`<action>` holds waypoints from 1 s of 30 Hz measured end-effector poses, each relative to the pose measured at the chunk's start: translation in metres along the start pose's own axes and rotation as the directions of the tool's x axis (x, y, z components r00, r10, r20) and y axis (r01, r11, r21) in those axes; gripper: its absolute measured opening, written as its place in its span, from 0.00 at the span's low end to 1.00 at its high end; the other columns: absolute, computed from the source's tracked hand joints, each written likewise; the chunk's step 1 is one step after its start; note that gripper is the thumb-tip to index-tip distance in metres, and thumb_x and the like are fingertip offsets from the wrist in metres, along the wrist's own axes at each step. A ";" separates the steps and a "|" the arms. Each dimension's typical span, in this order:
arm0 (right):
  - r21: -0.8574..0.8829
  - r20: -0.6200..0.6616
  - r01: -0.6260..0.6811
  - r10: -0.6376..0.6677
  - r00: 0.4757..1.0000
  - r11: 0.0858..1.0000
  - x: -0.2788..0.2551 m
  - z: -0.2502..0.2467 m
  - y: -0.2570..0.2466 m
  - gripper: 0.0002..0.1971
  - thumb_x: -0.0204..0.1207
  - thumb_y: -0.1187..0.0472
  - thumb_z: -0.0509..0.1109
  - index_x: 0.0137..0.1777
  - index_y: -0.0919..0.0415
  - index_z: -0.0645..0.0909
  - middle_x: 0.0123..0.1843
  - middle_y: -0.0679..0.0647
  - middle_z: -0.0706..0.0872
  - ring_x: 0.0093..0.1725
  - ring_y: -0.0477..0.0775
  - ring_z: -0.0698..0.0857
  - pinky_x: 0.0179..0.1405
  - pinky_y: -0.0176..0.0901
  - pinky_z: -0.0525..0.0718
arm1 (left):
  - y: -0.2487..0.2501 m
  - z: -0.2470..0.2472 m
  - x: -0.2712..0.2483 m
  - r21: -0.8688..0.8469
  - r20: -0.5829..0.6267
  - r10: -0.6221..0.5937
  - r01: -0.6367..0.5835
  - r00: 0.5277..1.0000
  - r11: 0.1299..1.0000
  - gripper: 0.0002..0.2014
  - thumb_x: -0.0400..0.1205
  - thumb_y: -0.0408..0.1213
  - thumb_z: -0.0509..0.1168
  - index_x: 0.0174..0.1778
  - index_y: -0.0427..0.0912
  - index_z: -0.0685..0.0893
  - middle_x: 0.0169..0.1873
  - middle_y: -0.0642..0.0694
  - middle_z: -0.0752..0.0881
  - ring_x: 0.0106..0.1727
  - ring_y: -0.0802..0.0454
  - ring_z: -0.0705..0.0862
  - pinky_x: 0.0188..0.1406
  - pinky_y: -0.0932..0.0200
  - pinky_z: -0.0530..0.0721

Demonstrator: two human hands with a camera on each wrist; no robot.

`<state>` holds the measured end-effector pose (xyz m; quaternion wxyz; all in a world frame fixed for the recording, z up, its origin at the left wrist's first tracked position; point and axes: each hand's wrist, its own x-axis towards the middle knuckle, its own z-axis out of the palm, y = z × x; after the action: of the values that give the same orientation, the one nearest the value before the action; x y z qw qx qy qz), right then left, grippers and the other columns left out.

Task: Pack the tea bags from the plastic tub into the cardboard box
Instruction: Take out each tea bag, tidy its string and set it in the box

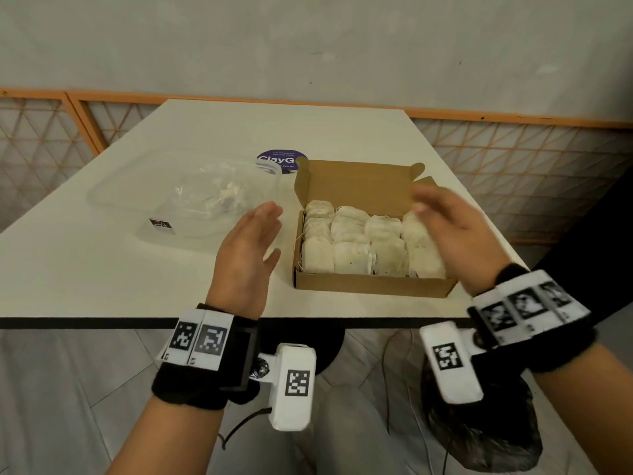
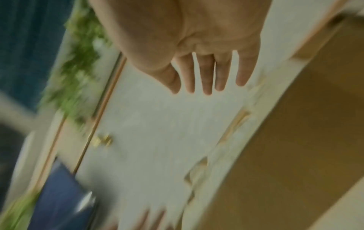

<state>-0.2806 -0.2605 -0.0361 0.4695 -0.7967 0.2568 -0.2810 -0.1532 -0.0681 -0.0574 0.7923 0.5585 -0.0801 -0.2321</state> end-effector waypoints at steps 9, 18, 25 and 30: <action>0.527 0.084 -0.426 0.454 0.887 0.735 -0.006 -0.028 0.056 0.24 0.86 0.50 0.51 0.77 0.61 0.65 0.76 0.52 0.71 0.76 0.51 0.69 0.74 0.44 0.65 | -0.008 0.028 0.005 -0.018 -0.013 -0.279 0.279 0.960 0.960 0.30 0.87 0.53 0.50 0.77 0.33 0.67 0.62 0.43 0.81 0.54 0.52 0.82 0.48 0.55 0.79; 0.012 0.101 -0.251 0.248 0.963 0.968 -0.013 -0.014 0.039 0.36 0.71 0.28 0.51 0.76 0.45 0.68 0.76 0.44 0.72 0.77 0.48 0.69 0.79 0.56 0.62 | -0.010 0.057 -0.005 0.429 0.044 -0.041 0.018 0.998 0.903 0.20 0.89 0.51 0.46 0.42 0.55 0.82 0.40 0.63 0.84 0.42 0.70 0.81 0.41 0.71 0.74; -0.317 0.169 -0.113 0.173 0.970 0.942 -0.027 -0.013 0.017 0.27 0.84 0.43 0.42 0.79 0.51 0.61 0.83 0.46 0.58 0.83 0.44 0.46 0.80 0.51 0.31 | -0.008 0.065 -0.005 0.602 0.231 -0.056 -0.098 0.971 0.793 0.25 0.87 0.57 0.45 0.70 0.48 0.77 0.66 0.57 0.77 0.68 0.59 0.73 0.70 0.60 0.63; -0.212 0.154 -0.058 0.092 0.984 0.976 -0.007 -0.021 0.006 0.27 0.81 0.39 0.51 0.76 0.51 0.70 0.76 0.48 0.73 0.76 0.47 0.69 0.78 0.43 0.61 | 0.014 0.057 0.008 0.370 0.036 0.036 -0.047 0.999 0.928 0.13 0.87 0.52 0.51 0.58 0.57 0.79 0.65 0.57 0.81 0.66 0.62 0.78 0.61 0.61 0.72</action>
<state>-0.3007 -0.2710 -0.0342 0.4141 -0.8510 0.2754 -0.1686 -0.1645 -0.1165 -0.0249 0.6761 0.6928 -0.1457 -0.2041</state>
